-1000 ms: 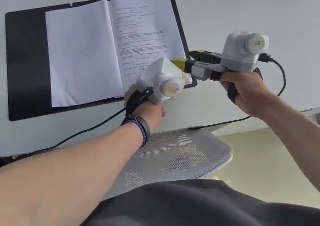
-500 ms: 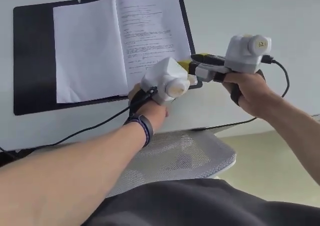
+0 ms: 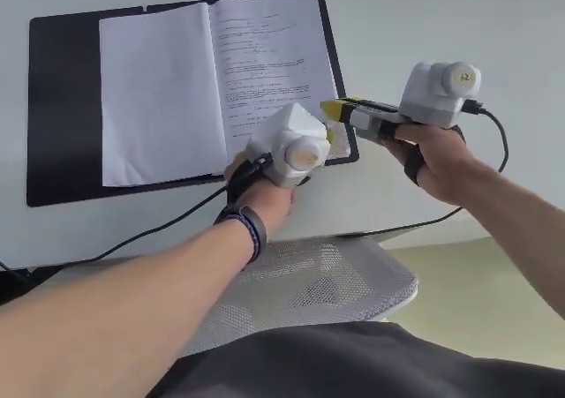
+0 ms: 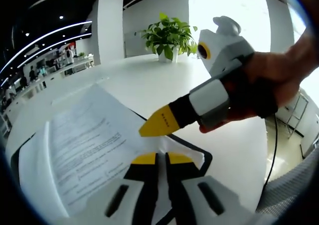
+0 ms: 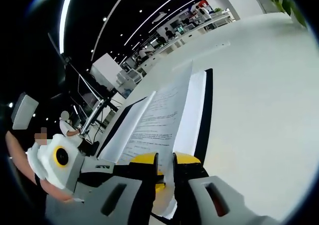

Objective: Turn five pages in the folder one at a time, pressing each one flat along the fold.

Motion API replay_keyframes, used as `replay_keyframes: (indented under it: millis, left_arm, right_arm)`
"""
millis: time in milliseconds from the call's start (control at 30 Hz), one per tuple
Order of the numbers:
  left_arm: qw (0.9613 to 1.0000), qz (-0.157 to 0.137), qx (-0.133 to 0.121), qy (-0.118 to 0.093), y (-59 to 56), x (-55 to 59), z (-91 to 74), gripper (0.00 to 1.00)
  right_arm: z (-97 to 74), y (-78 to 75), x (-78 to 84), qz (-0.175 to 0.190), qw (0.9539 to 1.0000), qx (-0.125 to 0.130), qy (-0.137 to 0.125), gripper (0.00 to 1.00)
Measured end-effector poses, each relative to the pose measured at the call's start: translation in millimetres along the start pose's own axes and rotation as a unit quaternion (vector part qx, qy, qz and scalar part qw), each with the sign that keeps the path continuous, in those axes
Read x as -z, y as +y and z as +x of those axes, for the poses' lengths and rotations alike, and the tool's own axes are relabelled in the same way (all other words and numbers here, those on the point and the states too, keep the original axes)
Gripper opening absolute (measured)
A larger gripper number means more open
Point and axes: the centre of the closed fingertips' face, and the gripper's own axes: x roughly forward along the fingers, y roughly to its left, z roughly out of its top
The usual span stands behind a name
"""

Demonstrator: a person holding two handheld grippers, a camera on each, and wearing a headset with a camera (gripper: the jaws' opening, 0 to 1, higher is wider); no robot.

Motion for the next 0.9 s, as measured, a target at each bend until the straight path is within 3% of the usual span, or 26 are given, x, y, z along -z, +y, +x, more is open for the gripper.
replay_keyframes:
  millis: [100, 133, 367, 533, 900]
  left_arm:
    - [0.9999, 0.009, 0.007, 0.003, -0.8, -0.8, 0.0, 0.04]
    - [0.9999, 0.0, 0.01, 0.005, -0.3, -1.6, 0.5, 0.04]
    - [0.9995, -0.009, 0.026, 0.016, -1.7, -1.3, -0.5, 0.05]
    - [0.9984, -0.025, 0.045, 0.024, -7.6, 1.0, -9.1, 0.23]
    - [0.9978, -0.027, 0.059, 0.013, -4.9, -0.6, -38.2, 0.35]
  right_arm:
    - [1.6, -4.0, 0.2, 0.001, 0.9999, 0.013, 0.002, 0.03]
    - [2.1, -4.5, -0.2, 0.003, 0.9999, 0.015, 0.002, 0.0]
    - [1.4, -1.7, -1.1, 0.006, 0.9998, 0.017, 0.008, 0.0]
    - [-0.1, 1.8, -3.6, 0.007, 0.9998, 0.017, 0.004, 0.0]
    - [-6.9, 11.0, -14.7, 0.015, 0.9995, 0.021, -0.017, 0.0]
